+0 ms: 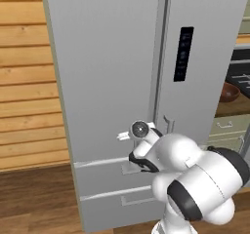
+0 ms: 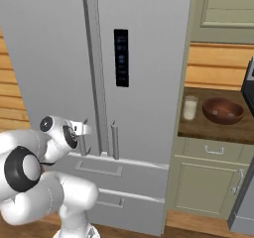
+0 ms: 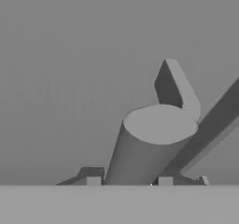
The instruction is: Grab a lemon wedge from the fridge and one ice cube from the ice bowl, and put them in the glass of lemonade.
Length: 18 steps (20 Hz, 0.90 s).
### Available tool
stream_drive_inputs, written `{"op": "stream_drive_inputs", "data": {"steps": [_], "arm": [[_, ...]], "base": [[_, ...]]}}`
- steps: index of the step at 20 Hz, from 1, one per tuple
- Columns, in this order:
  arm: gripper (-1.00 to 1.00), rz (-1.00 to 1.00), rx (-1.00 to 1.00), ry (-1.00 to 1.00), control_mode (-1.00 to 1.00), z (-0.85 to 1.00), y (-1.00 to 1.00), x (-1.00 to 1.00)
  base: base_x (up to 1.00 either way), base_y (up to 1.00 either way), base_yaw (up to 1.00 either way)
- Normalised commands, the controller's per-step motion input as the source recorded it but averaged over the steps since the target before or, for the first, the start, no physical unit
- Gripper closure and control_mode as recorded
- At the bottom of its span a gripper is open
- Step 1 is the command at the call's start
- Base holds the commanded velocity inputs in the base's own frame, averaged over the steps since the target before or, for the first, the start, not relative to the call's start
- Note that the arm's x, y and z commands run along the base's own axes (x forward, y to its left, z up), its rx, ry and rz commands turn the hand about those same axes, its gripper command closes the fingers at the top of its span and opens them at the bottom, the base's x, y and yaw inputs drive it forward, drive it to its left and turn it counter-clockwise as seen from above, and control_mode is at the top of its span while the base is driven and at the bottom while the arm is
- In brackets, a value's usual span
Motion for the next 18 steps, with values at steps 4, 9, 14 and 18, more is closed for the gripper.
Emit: {"op": "stream_drive_inputs", "data": {"steps": [4,9,14,18], "arm": [[1.00,0.04,0.10,0.00,-1.00,0.29,0.00,-0.86],[1.00,0.06,0.10,0.00,-1.00,0.54,0.08,-0.92],[1.00,0.09,0.03,-0.05,-1.00,0.30,0.22,-1.00],[1.00,0.14,0.00,-0.16,-1.00,0.20,0.47,-1.00]], "base": [[0.00,0.00,0.00],[0.00,0.00,0.00],[0.00,0.00,0.00],[0.00,0.00,0.00]]}}
